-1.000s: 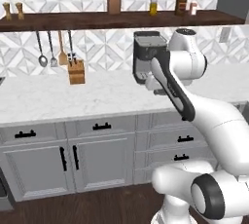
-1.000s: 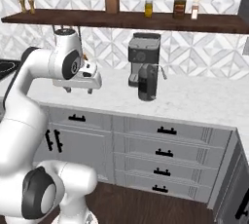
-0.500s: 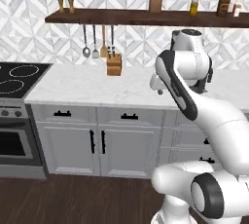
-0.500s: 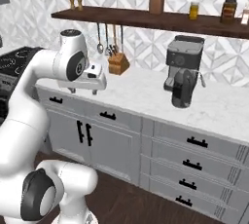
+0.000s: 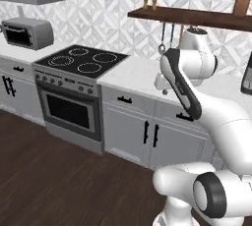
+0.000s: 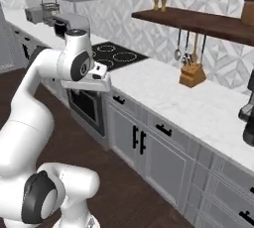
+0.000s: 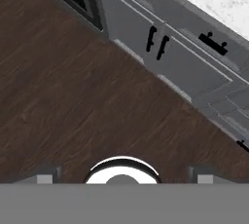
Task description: Navigate to the toaster.
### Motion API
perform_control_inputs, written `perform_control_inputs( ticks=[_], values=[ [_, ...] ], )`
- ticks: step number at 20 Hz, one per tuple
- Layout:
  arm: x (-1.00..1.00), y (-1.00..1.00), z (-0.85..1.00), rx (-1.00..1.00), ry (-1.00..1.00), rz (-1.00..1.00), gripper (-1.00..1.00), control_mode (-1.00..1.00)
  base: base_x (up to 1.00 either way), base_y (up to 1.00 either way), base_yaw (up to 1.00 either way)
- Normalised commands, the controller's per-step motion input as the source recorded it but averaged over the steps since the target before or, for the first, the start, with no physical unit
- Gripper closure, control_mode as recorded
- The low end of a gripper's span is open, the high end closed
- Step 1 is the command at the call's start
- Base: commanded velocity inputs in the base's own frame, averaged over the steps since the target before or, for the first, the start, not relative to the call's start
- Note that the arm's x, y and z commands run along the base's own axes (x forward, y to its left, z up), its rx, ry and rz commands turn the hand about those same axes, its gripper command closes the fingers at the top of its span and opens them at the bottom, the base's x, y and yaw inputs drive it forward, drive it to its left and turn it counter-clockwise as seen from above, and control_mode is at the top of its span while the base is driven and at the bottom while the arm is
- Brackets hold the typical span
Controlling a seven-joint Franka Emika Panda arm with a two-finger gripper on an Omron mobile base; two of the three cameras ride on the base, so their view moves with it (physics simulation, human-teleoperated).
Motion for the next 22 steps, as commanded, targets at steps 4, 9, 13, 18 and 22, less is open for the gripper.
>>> perform_control_inputs(
  ticks=[4, 9, 13, 18, 22],
  values=[
    [0.0, 0.0, 0.0, 0.0, 0.0, 0.0, -1.0, 1.0, 0.01, -0.01, 0.75],
    [0.0, 0.0, 0.0, 0.0, 0.0, 0.0, -1.0, 1.0, 0.21, 0.0, 0.66],
    [0.0, 0.0, 0.0, 0.0, 0.0, 0.0, -1.0, 1.0, 0.57, -0.04, 0.53],
    [0.0, 0.0, 0.0, 0.0, 0.0, 0.0, -1.0, 1.0, 0.7, -0.13, 0.37],
    [0.0, 0.0, 0.0, 0.0, 0.0, 0.0, -1.0, 1.0, 0.86, -0.14, 0.29]
  ],
)
